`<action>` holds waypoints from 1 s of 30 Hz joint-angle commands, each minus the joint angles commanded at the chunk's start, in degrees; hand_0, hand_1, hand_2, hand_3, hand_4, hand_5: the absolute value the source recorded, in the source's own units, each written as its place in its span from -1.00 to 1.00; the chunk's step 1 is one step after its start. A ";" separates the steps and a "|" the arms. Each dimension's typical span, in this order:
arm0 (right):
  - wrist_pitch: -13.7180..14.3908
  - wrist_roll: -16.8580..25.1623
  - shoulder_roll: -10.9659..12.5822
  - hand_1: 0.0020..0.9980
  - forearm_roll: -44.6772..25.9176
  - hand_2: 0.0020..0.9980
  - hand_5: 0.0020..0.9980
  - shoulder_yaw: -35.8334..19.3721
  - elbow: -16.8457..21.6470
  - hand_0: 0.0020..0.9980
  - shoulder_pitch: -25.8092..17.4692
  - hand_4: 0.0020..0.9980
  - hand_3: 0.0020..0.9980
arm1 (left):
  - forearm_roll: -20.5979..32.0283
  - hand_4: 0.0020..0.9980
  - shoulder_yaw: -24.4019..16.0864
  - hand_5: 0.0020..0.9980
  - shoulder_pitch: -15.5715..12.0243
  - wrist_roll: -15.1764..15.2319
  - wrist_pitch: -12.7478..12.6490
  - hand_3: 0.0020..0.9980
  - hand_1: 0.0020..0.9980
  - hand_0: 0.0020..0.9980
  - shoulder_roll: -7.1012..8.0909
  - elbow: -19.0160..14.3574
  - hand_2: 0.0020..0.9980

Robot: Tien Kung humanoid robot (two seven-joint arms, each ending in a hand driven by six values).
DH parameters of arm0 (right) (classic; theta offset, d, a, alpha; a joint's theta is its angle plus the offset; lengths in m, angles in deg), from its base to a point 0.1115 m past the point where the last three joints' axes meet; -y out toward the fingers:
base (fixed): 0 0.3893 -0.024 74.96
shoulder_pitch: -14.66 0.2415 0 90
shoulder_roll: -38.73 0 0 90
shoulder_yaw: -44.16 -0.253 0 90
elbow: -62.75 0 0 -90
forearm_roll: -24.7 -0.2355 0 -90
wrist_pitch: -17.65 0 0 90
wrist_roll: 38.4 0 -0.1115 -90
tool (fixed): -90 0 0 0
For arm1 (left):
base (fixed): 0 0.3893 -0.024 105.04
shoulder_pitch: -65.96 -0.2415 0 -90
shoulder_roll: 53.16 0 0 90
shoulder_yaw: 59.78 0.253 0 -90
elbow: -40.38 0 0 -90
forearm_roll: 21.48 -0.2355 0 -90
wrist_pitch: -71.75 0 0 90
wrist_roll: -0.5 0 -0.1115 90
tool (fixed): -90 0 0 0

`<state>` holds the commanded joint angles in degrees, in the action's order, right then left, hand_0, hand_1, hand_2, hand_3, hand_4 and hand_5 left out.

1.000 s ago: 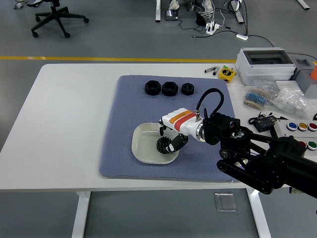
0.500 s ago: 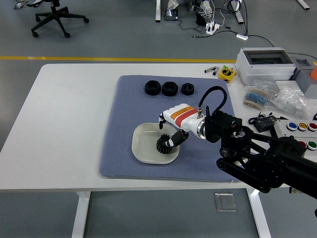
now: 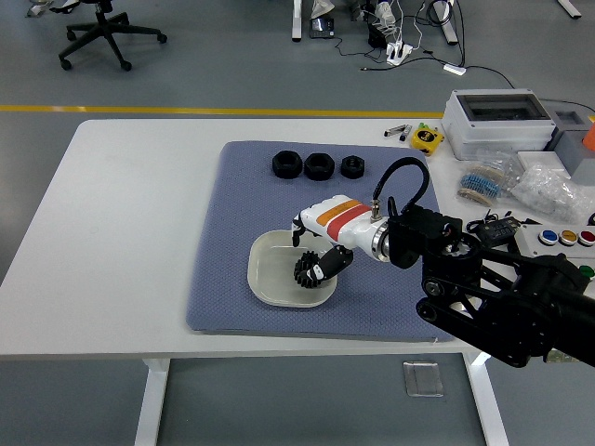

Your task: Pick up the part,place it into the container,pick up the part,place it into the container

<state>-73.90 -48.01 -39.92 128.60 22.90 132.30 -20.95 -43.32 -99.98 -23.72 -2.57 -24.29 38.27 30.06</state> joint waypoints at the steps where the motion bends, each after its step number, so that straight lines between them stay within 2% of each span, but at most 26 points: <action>1: 0.83 0.14 0.24 0.15 -0.98 0.37 -0.32 -0.52 0.57 -0.14 -0.24 0.81 0.20 | 0.02 0.05 0.01 0.60 0.01 0.00 0.00 0.20 0.57 0.68 -0.01 0.00 0.64; 5: 6.45 1.29 1.65 0.15 -8.98 0.37 -0.32 -3.09 3.55 -0.14 -2.02 0.81 0.20 | -0.20 0.05 -0.25 0.60 0.09 -0.07 0.02 0.20 0.57 0.68 -0.07 0.00 0.64; 7: 9.52 1.64 2.87 0.16 -14.17 0.37 -0.29 -5.10 6.25 -0.11 -3.43 0.81 0.20 | -0.49 0.05 -0.55 0.59 0.30 -0.17 0.08 0.20 0.57 0.68 -0.15 0.00 0.64; 12: 14.32 4.47 5.74 0.16 -25.85 0.37 -0.29 -9.02 11.84 -0.11 -6.57 0.81 0.20 | -1.00 0.05 -1.54 0.59 0.78 -0.12 0.23 0.20 0.57 0.68 -0.30 0.00 0.64; 13: 15.34 5.80 6.31 0.34 -28.09 0.49 0.07 -9.71 12.97 0.20 -7.41 0.96 0.51 | -1.39 0.05 -1.88 0.60 0.87 -0.21 0.26 0.20 0.57 0.68 -0.33 0.00 0.64; 16: 17.25 9.72 7.54 0.34 -35.54 0.49 0.07 -11.65 16.02 0.20 -9.84 0.96 0.51 | -2.42 0.05 -2.76 0.60 1.15 -0.60 0.28 0.20 0.57 0.68 -0.50 0.00 0.64; 18: 18.12 11.50 8.60 0.34 -40.38 0.49 0.07 -13.06 18.26 0.20 -11.86 0.96 0.51 | -4.70 0.05 -4.62 0.60 1.54 -1.45 0.24 0.20 0.57 0.68 -0.65 0.00 0.64; 19: 18.32 11.62 9.06 0.41 -42.61 0.56 0.30 -13.54 19.05 0.29 -12.63 1.00 0.65 | -6.00 0.05 -5.64 0.60 1.71 -1.75 0.20 0.20 0.57 0.68 -0.70 0.00 0.64; 22: 18.43 12.28 11.24 0.41 -50.06 0.56 0.30 -15.42 21.24 0.29 -15.60 1.00 0.65 | -9.23 0.05 -8.86 0.60 2.24 -2.39 0.05 0.20 0.57 0.68 -0.82 0.00 0.64; 24: 18.08 13.81 12.42 0.41 -54.90 0.56 0.30 -16.78 22.23 0.29 -17.74 1.00 0.65 | -9.58 0.05 -9.84 0.60 2.28 -2.31 -0.09 0.20 0.57 0.68 -0.93 0.00 0.64; 25: 17.95 14.25 12.65 0.55 -56.73 0.67 0.58 -17.14 22.42 0.46 -18.30 1.00 0.80 | -9.69 0.05 -10.04 0.59 2.30 -2.30 -0.11 0.19 0.57 0.68 -0.95 0.00 0.64; 30: 16.27 17.96 13.61 0.55 -69.02 0.67 0.58 -21.18 23.47 0.46 -23.60 1.00 0.80 | -13.69 0.05 -13.95 0.59 2.76 -3.08 -0.25 0.19 0.57 0.68 -1.23 0.00 0.64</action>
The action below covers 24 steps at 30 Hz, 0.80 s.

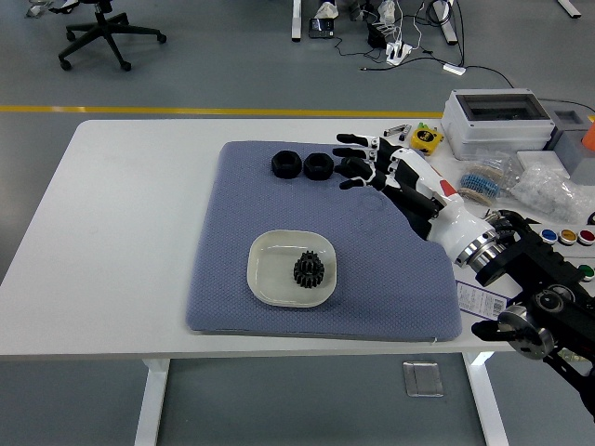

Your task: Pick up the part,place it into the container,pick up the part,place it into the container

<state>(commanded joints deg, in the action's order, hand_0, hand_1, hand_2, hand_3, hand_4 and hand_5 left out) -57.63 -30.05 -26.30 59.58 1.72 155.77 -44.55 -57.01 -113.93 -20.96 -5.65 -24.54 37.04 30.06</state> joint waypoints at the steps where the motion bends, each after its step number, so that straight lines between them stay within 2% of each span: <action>1: -0.13 0.45 -0.01 0.66 -2.23 0.76 0.74 -0.60 0.11 0.64 -0.75 1.00 0.87 | -0.48 0.05 -0.50 0.59 0.06 -0.12 -0.01 0.19 0.57 0.68 -0.05 0.00 0.64; 5: -0.15 2.59 -0.29 0.66 -10.14 0.76 0.74 -3.40 0.53 0.64 -4.12 1.00 0.87 | -2.27 0.05 -2.03 0.59 0.30 -0.46 0.15 0.19 0.57 0.68 -0.04 0.00 0.64; 6: -0.01 3.16 -0.51 0.66 -10.07 0.76 0.74 -4.18 0.54 0.64 -5.08 1.00 0.87 | -2.61 0.05 -2.34 0.59 0.30 -0.47 0.17 0.19 0.57 0.68 0.00 0.00 0.64; 7: 0.08 3.42 -0.60 0.73 -9.88 0.80 0.80 -4.63 0.60 0.78 -5.69 1.00 0.89 | -2.79 0.04 -2.58 0.59 0.29 -0.47 0.17 0.18 0.57 0.68 0.01 0.00 0.64; 12: 0.94 3.41 -1.10 0.73 -6.68 0.80 0.80 -7.24 1.57 0.78 -9.47 1.00 0.89 | -4.71 0.04 -4.29 0.59 0.23 -0.69 0.37 0.18 0.57 0.68 0.25 0.00 0.64; 13: 1.09 3.48 -1.25 0.76 -6.46 0.81 0.84 -7.86 1.77 0.84 -10.41 1.00 0.89 | -5.23 0.04 -4.69 0.58 0.22 -0.77 0.40 0.18 0.57 0.68 0.32 0.00 0.64; 18: 1.92 4.24 -1.95 0.76 -5.99 0.81 0.84 -10.47 2.19 0.84 -13.87 1.00 0.89 | -6.02 0.04 -5.43 0.58 0.14 -0.81 0.48 0.18 0.57 0.68 0.63 0.00 0.64; 19: 2.09 4.40 -2.02 0.80 -5.80 0.85 0.88 -10.97 2.26 0.99 -14.48 1.00 0.90 | -6.37 0.03 -5.70 0.56 0.16 -0.85 0.53 0.18 0.57 0.68 0.69 0.00 0.64; 24: 3.11 5.51 -1.71 0.80 -4.82 0.85 0.88 -13.21 2.91 0.99 -16.70 1.00 0.90 | -8.33 0.03 -6.23 0.56 0.14 -0.97 1.24 0.18 0.57 0.68 1.09 0.00 0.64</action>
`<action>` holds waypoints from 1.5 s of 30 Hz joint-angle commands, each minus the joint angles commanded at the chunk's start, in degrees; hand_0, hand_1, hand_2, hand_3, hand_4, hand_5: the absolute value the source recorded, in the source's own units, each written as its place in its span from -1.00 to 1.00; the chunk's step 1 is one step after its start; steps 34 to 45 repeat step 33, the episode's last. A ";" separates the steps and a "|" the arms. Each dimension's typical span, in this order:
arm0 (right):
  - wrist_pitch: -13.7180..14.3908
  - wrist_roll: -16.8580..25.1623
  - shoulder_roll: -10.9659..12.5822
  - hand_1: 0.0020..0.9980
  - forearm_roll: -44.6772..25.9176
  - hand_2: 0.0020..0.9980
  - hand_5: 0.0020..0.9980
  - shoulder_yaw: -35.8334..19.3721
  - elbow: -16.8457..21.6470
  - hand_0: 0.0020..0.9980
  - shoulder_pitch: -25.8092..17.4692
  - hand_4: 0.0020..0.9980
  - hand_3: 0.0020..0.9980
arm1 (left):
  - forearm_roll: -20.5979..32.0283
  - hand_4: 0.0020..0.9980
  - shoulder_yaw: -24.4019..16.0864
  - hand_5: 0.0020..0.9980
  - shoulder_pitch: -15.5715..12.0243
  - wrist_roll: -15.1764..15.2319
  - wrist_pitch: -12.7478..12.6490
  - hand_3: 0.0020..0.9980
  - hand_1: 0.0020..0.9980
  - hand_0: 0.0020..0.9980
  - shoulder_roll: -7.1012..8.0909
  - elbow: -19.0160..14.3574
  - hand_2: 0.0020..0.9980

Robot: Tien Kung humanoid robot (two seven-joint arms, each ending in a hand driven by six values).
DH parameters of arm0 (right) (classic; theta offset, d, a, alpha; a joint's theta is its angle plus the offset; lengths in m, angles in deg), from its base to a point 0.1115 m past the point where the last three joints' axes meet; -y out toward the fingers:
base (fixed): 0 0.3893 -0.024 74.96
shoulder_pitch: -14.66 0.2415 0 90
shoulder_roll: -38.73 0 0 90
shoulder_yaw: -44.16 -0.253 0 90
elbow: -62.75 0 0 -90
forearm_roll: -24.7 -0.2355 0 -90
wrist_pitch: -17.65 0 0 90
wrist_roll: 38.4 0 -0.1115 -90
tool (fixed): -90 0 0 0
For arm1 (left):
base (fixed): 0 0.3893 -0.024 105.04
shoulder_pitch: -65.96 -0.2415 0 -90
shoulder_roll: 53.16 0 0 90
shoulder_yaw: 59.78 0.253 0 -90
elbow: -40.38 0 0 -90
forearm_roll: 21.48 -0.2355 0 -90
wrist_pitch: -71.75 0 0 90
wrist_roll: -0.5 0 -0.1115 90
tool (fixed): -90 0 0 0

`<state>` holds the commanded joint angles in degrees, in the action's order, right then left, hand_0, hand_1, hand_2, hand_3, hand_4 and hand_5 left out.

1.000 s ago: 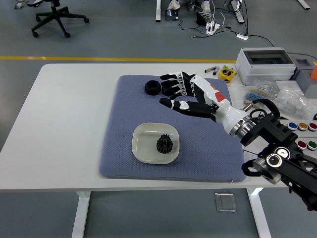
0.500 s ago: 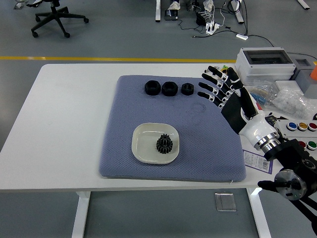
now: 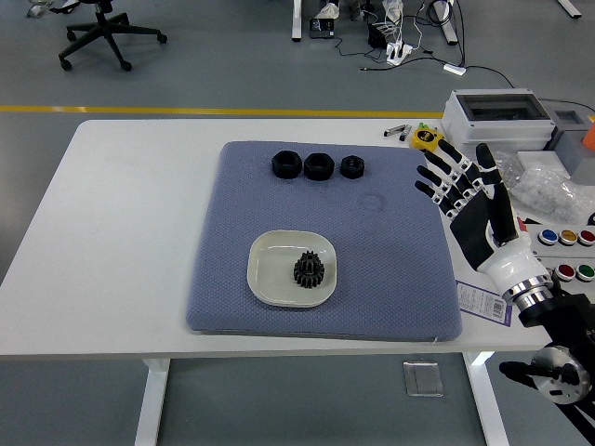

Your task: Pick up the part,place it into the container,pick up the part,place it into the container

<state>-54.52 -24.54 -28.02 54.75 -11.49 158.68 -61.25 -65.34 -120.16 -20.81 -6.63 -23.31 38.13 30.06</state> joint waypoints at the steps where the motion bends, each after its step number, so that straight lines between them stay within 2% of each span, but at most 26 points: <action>1: 0.13 0.17 0.14 0.88 0.29 0.91 0.96 -0.36 0.15 1.00 -0.29 1.00 0.98 | -0.07 0.02 0.16 0.55 -0.05 0.03 0.18 0.18 0.58 0.68 0.09 0.00 0.64; 10: 0.11 0.47 1.45 0.90 1.54 0.94 1.00 -2.79 2.36 1.00 -3.32 1.00 1.00 | -1.24 0.02 1.03 0.55 -1.26 0.05 1.32 0.18 0.59 0.68 0.73 0.00 0.64; 17: 0.46 0.39 1.54 0.91 2.07 0.95 1.00 -3.05 2.78 1.00 -4.80 1.00 1.00 | -2.11 0.02 1.36 0.54 -2.37 -0.11 1.55 0.18 0.59 0.69 1.04 0.00 0.64; 18: 0.37 0.36 1.61 0.91 2.41 0.95 1.00 -3.12 2.86 1.00 -5.00 1.00 1.00 | -2.03 0.02 1.51 0.54 -2.52 -0.08 1.57 0.18 0.59 0.69 1.06 0.00 0.64; 19: 0.19 0.32 1.70 1.00 2.97 1.00 1.00 -3.18 2.96 1.00 -5.13 1.00 1.00 | -1.91 0.03 1.66 0.53 -2.63 -0.05 1.57 0.19 0.59 0.69 1.07 0.00 0.64; 21: -0.86 -0.06 1.85 1.00 5.21 1.00 1.00 -3.46 3.23 1.00 -5.39 1.00 1.00 | -1.69 0.03 1.99 0.53 -2.82 -0.02 1.62 0.19 0.59 0.69 1.09 0.00 0.64; 26: -2.69 -1.40 2.04 1.00 9.00 1.00 1.00 -4.11 4.22 1.00 -5.31 1.00 1.00 | -1.47 0.03 2.20 0.52 -2.91 0.03 1.73 0.19 0.59 0.69 0.94 0.00 0.65; 31: -3.48 -3.61 2.18 1.00 7.93 1.00 1.00 -4.34 3.87 1.00 -4.56 1.00 1.00 | 0.60 0.04 3.82 0.50 -2.69 0.76 1.85 0.19 0.59 0.69 0.70 0.00 0.65; 33: -3.34 -4.04 2.17 1.00 7.47 1.00 1.00 -4.40 3.55 1.00 -4.39 1.00 1.00 | 2.33 0.04 4.88 0.50 -2.74 1.21 1.69 0.19 0.59 0.69 0.53 0.00 0.65; 45: -3.34 -4.04 2.17 1.00 7.47 1.00 1.00 -4.40 3.55 1.00 -4.39 1.00 1.00 | 2.33 0.04 4.88 0.50 -2.74 1.21 1.69 0.19 0.59 0.69 0.53 0.00 0.65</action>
